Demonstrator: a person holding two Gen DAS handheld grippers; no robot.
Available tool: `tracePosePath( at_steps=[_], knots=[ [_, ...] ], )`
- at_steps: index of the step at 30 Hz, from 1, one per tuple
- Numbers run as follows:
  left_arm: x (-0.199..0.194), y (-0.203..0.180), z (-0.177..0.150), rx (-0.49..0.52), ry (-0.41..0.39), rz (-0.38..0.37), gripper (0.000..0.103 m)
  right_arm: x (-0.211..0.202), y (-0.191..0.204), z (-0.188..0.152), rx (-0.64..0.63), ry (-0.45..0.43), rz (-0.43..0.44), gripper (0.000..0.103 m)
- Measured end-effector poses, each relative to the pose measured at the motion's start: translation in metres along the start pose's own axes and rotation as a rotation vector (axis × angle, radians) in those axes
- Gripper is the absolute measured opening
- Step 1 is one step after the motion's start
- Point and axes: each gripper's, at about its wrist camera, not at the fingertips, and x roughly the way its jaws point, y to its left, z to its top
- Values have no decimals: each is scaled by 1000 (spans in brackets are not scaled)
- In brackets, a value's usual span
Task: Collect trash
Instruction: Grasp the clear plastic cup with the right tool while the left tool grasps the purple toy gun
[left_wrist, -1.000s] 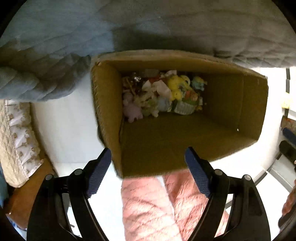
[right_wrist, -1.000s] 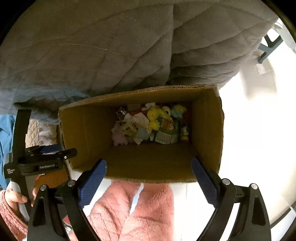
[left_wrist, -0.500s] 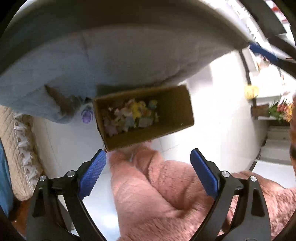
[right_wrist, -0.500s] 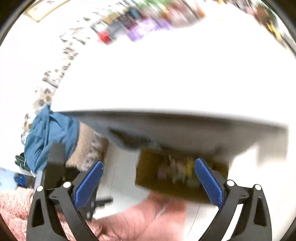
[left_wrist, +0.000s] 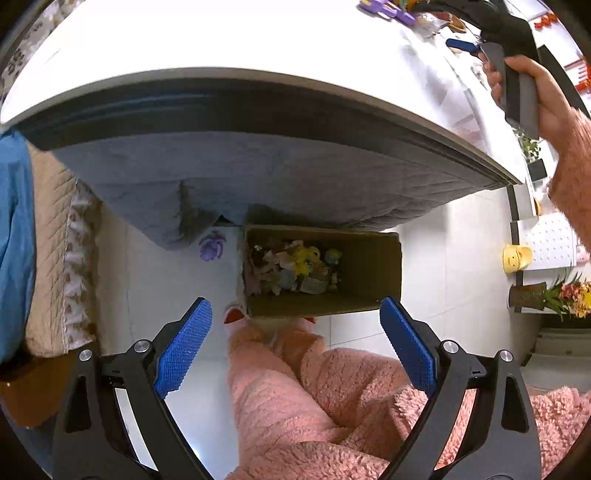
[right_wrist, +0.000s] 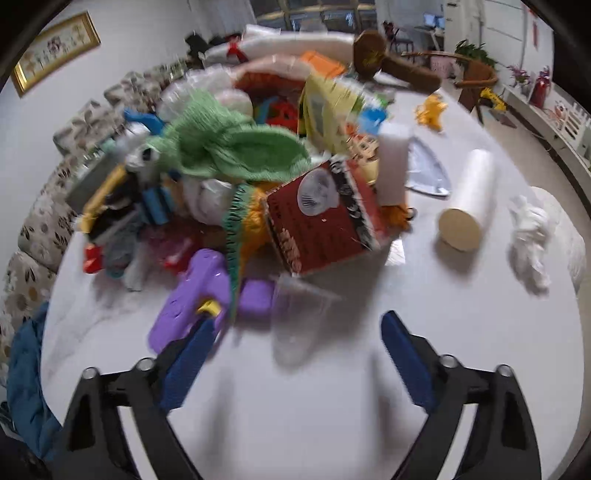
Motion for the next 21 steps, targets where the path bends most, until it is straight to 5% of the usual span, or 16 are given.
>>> tracePosePath(
  at_steps=[3, 11, 18, 21],
  knots=[
    [-5, 1, 2, -13, 4, -1, 90, 4, -11, 3, 23, 37, 26, 32],
    [-37, -23, 52, 57, -103, -70, 90, -51, -48, -39, 105, 25, 187, 31],
    [-47, -97, 176, 201, -257, -47, 90, -110, -69, -102, 191, -20, 282, 31],
    [-26, -132, 229, 262, -282, 25, 90, -133, -76, -132, 219, -31, 304, 32]
  ],
)
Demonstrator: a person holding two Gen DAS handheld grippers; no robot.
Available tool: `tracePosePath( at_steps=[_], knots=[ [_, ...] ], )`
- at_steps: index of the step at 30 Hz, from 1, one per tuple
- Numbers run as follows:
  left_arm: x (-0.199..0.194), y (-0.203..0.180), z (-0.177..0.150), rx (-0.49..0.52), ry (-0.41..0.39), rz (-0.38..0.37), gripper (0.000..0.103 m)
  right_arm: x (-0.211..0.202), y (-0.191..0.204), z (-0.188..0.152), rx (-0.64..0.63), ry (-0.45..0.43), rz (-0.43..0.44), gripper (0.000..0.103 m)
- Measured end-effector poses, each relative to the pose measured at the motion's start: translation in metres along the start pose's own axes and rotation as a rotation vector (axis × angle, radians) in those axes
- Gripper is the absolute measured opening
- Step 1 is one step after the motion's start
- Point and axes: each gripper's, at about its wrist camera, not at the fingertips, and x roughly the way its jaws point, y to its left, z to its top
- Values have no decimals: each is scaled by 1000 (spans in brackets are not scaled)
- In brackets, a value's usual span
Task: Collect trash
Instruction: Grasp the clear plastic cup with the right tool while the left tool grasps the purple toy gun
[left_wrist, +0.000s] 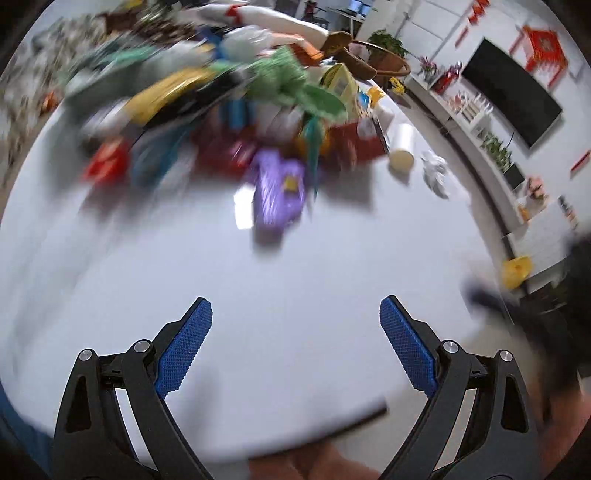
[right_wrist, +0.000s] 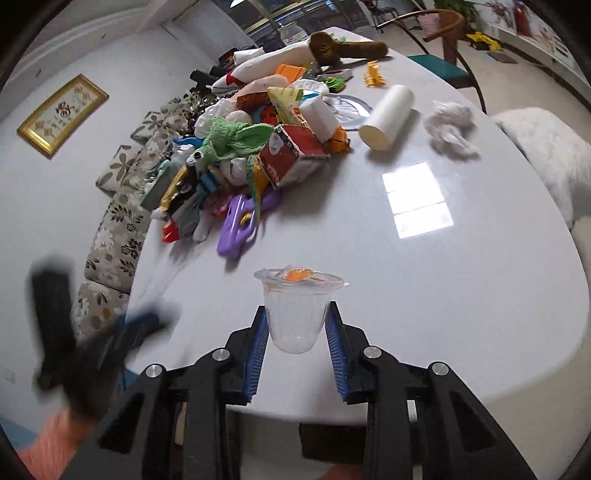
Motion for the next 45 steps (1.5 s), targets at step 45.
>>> tracePosePath(
  at_steps=[45],
  knots=[
    [-69, 19, -127, 4, 84, -202, 50, -11, 31, -86, -73, 173, 17, 32]
  ],
)
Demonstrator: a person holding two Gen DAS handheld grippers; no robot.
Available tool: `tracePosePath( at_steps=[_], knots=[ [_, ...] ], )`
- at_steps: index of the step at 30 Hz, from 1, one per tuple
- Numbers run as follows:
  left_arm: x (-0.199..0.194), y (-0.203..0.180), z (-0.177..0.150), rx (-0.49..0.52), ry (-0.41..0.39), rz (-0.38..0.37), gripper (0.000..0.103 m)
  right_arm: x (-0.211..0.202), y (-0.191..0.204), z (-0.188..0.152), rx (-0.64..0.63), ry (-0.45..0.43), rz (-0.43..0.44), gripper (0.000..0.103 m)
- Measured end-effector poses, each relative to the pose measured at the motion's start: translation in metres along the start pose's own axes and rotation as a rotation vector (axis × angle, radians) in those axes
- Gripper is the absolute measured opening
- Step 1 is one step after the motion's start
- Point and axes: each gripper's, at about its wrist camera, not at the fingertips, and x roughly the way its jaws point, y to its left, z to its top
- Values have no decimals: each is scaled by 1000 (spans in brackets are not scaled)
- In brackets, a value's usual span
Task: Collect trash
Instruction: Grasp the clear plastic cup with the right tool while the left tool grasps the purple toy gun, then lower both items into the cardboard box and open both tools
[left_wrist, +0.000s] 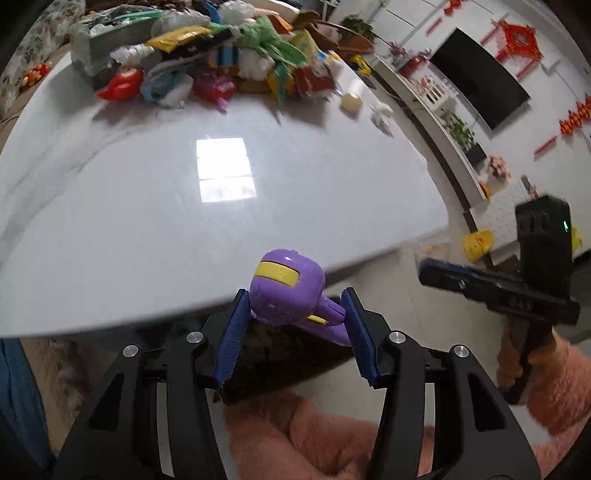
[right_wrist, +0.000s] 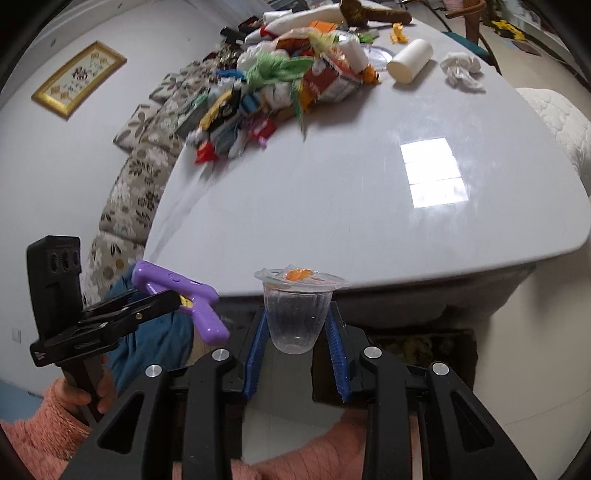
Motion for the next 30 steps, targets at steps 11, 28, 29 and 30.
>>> tracePosePath(
  at_steps=[11, 28, 29, 30],
  knots=[
    [129, 6, -91, 28, 256, -21, 50, 102, -79, -86, 121, 226, -116, 32],
    [328, 99, -176, -176, 576, 205, 80, 212, -178, -133, 242, 330, -296, 83],
    [315, 95, -175, -180, 569, 182, 80, 207, -171, -130, 232, 325, -284, 83],
    [303, 92, -171, -175, 555, 175, 80, 200, -163, -126, 218, 320, -273, 84]
  ],
)
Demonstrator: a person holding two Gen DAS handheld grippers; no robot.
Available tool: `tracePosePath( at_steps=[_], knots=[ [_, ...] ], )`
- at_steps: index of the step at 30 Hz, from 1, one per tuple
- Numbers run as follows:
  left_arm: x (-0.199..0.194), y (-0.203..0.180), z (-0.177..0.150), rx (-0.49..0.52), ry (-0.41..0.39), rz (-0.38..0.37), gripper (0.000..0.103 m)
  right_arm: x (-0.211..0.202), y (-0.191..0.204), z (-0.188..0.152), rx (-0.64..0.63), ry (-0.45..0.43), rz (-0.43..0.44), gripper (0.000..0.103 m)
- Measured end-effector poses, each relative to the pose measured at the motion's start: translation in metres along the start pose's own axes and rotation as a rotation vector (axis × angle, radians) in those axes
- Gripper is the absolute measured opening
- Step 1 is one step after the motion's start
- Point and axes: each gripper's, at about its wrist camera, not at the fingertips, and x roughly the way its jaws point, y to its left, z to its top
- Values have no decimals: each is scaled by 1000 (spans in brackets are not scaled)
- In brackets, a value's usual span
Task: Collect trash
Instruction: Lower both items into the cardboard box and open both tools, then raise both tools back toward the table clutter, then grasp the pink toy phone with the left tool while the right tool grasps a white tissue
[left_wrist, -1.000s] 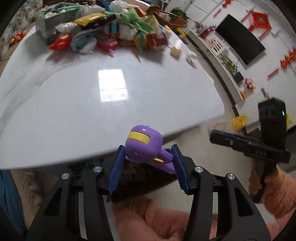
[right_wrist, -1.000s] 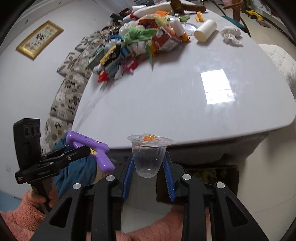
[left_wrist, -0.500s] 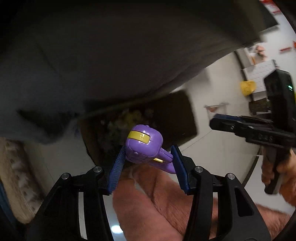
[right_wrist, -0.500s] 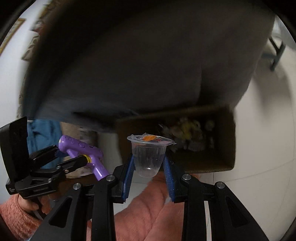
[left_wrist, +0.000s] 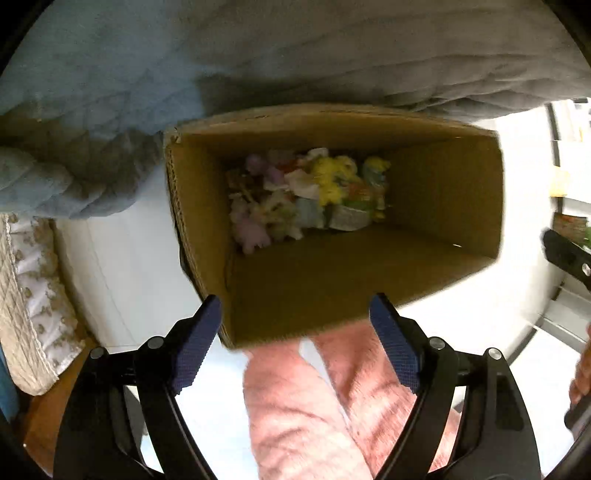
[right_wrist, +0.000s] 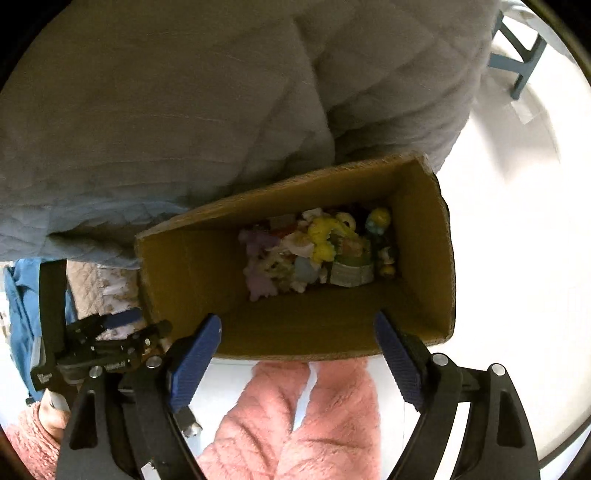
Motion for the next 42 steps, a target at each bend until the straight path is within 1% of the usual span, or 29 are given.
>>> tracePosePath(
  at_steps=[2, 4, 5, 7, 8, 9, 11, 12, 13, 15, 17, 18, 20, 21, 22, 23, 24, 26, 28, 29, 30, 33, 35, 36, 37, 38, 39, 40, 42],
  knots=[
    [-26, -5, -10, 16, -34, -25, 80, -18, 14, -1, -25, -13, 22, 84],
    [-70, -15, -24, 30, -89, -59, 80, -49, 31, -3, -56, -44, 50, 86],
    [-100, -20, -31, 42, -129, -71, 80, -66, 38, -3, -71, -63, 59, 88],
    [-144, -29, -36, 54, -197, -91, 81, -103, 51, -5, -100, -116, 90, 90],
    [-170, -33, -39, 60, -241, -96, 82, -122, 57, -7, -114, -138, 108, 91],
    [-205, -38, -41, 67, -308, -114, 83, -139, 62, -9, -126, -163, 124, 91],
    [-250, -42, -40, 75, -402, -131, 84, -164, 70, -13, -144, -196, 158, 93],
    [-279, -44, -36, 78, -467, -132, 87, -174, 73, -14, -150, -209, 165, 94],
    [-301, -45, -31, 74, -523, -114, 91, -186, 75, -16, -154, -228, 170, 94],
    [-342, -41, -6, 32, -613, -75, 91, -201, 77, -19, -147, -256, 187, 94],
    [-361, -33, 24, -18, -651, -58, 91, -211, 75, -20, -116, -281, 207, 94],
    [-371, -28, 52, -59, -663, -47, 91, -211, 73, -20, -106, -283, 214, 94],
    [-377, -26, 87, -121, -673, -27, 91, -218, 70, -23, -82, -300, 225, 94],
    [-380, -25, 116, -164, -673, -24, 91, -219, 69, -25, -76, -305, 224, 94],
    [-381, -26, 132, -181, -672, -13, 91, -219, 67, -27, -69, -311, 216, 94],
    [-383, -27, 157, -216, -669, 29, 91, -220, 65, -30, -63, -318, 205, 94],
    [-384, -26, 171, -240, -672, 63, 91, -223, 62, -33, -55, -328, 198, 94],
    [-389, -25, 205, -289, -671, 95, 91, -225, 56, -38, -33, -341, 195, 94],
    [-393, -28, 229, -310, -667, 137, 91, -225, 49, -43, -5, -343, 203, 94],
    [-393, -28, 237, -317, -658, 145, 91, -223, 46, -45, 9, -335, 208, 94],
    [-392, -26, 249, -335, -636, 128, 91, -223, 42, -48, 22, -328, 211, 94],
    [-381, -18, 266, -397, -571, 126, 92, -221, 31, -54, 51, -327, 211, 94],
    [-379, -8, 267, -437, -567, 53, 89, -222, 24, -55, 69, -330, 209, 94],
    [-382, -6, 266, -435, -574, 53, 81, -223, 21, -55, 78, -330, 212, 94],
    [-383, -7, 263, -415, -580, 29, 64, -223, 19, -53, 85, -331, 217, 94],
    [-385, -8, 261, -395, -587, -1, 54, -223, 18, -51, 89, -334, 222, 94],
    [-388, -10, 256, -373, -579, 9, 46, -225, 18, -48, 89, -340, 225, 94],
    [-390, -9, 253, -356, -572, 18, 44, -226, 18, -44, 85, -344, 226, 94],
    [-389, -6, 244, -302, -563, 2, 43, -229, 21, -38, 69, -349, 232, 94]
  ],
)
